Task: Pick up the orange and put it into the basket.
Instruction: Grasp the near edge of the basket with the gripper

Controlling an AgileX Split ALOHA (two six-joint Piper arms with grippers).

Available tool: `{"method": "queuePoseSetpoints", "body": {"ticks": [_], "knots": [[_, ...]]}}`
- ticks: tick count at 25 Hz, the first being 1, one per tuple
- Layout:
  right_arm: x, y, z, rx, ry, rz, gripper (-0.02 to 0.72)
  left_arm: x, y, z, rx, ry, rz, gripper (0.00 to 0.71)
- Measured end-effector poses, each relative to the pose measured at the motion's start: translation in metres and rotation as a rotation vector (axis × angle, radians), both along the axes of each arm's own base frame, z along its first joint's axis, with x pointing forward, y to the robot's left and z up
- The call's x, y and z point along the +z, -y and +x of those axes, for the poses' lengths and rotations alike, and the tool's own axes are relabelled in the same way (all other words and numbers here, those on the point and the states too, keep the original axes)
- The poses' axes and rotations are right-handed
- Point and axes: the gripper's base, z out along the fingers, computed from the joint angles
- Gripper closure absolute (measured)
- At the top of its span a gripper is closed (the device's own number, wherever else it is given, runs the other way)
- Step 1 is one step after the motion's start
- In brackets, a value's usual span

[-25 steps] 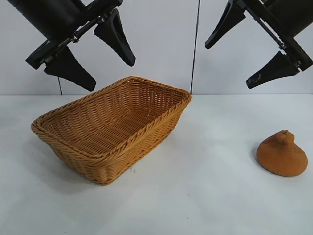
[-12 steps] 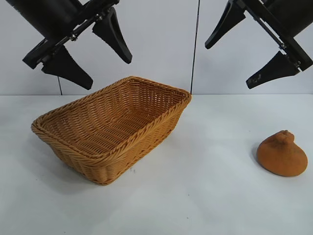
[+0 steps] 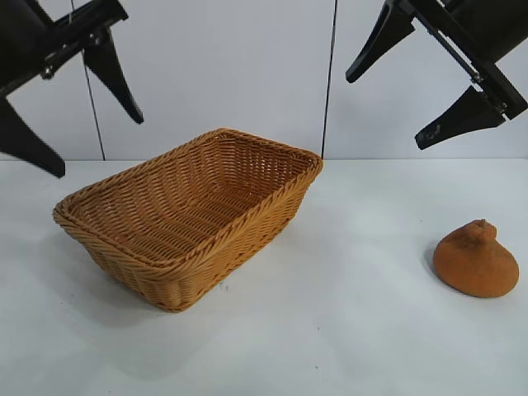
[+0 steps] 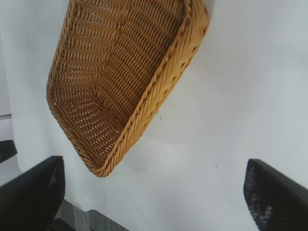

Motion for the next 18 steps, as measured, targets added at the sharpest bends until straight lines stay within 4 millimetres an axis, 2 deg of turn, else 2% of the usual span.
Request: {"method": "queuePoseSetpoints", "body": {"ticks": [3, 5, 18], "knots": [[0.000, 0.000, 0.000, 0.000, 0.000, 0.000, 0.010, -0.026, 0.000, -0.006, 0.132, -0.048, -0.013, 0.142], [0.000, 0.000, 0.000, 0.000, 0.000, 0.000, 0.010, -0.037, -0.001, -0.004, 0.175, -0.053, -0.014, 0.142], [0.000, 0.000, 0.000, 0.000, 0.000, 0.000, 0.010, -0.111, 0.003, 0.019, 0.309, -0.170, 0.004, 0.142]]}}
